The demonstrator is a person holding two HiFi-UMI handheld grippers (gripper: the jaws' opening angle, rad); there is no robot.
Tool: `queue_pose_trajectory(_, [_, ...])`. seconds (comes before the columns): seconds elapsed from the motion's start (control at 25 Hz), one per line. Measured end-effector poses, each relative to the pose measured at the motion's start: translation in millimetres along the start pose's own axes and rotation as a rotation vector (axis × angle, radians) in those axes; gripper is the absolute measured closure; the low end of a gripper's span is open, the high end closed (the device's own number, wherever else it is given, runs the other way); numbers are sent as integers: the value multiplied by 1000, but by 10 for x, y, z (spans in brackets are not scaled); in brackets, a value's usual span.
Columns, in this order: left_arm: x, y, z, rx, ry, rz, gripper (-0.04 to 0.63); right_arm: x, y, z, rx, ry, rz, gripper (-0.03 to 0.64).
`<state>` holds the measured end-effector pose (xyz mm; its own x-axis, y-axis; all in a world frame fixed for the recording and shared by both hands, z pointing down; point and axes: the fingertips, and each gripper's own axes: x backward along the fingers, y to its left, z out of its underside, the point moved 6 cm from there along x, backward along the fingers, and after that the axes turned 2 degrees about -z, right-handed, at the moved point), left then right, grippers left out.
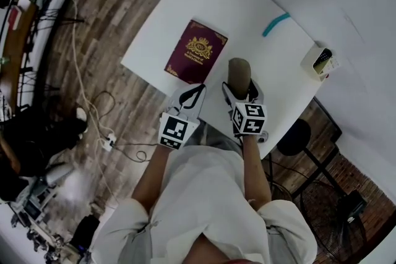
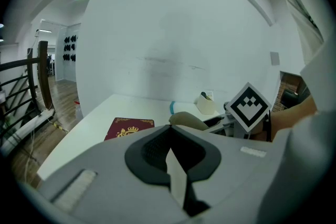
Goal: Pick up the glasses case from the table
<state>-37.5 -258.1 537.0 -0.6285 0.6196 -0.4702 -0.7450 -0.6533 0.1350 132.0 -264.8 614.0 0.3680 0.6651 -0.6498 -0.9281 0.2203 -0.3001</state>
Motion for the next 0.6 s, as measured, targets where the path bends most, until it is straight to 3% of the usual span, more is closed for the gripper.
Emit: queue_pose_trajectory(0.6, [461, -16, -329, -74, -141, 2, 577, 814, 351, -496, 122, -243, -2, 212])
